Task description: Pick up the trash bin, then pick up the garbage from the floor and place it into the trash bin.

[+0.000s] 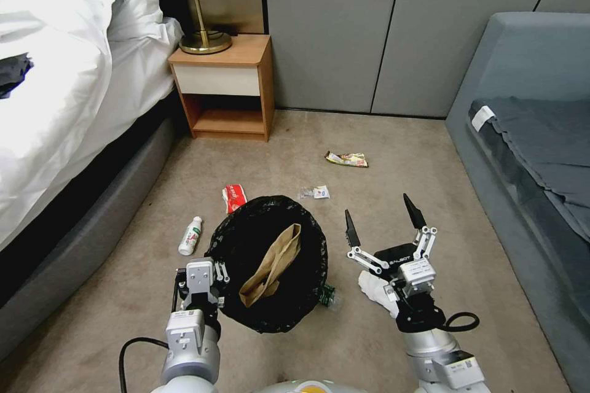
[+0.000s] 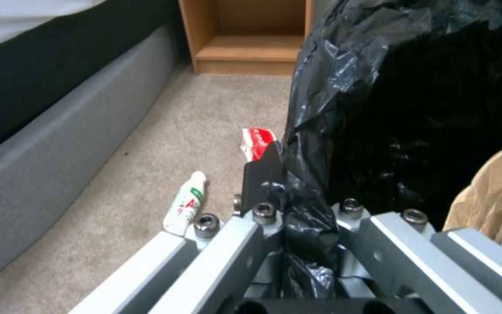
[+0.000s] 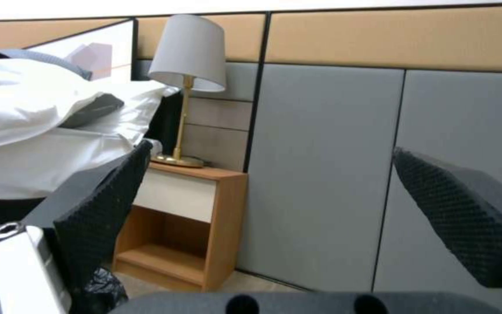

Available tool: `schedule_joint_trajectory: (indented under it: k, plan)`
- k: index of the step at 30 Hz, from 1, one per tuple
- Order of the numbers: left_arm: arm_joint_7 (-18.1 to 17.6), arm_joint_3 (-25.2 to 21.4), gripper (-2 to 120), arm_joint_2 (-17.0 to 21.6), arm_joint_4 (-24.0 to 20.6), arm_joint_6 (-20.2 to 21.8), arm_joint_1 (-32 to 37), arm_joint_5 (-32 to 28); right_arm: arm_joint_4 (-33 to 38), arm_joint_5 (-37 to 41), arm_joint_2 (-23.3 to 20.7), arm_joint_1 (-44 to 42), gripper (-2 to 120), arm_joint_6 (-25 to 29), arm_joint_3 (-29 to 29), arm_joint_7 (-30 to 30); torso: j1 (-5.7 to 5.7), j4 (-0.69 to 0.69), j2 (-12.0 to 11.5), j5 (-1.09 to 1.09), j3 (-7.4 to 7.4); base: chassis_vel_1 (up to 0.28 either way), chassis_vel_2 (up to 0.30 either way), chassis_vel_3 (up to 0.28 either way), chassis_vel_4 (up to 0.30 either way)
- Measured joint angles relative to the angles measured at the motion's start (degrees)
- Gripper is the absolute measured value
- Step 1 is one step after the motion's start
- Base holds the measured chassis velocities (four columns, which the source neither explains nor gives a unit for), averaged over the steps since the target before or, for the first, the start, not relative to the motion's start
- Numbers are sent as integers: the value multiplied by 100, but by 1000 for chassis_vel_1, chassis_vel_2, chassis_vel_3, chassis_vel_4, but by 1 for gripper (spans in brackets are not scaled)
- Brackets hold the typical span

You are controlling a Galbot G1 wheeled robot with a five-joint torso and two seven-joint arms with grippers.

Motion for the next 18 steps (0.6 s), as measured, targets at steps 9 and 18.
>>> schedule_joint_trajectory:
  k: [9,18]
  plan:
    - [-1,0,1,3,1,-3,-11,0,8,4,-1,8,100,-22,5,-3,0,0,0,0,0,0,0,0,0]
    - [-1,-29,1,7,2,-3,-42,-21,-116,195,-145,166,100,-186,217,15,0,0,0,0,0,0,0,0,0]
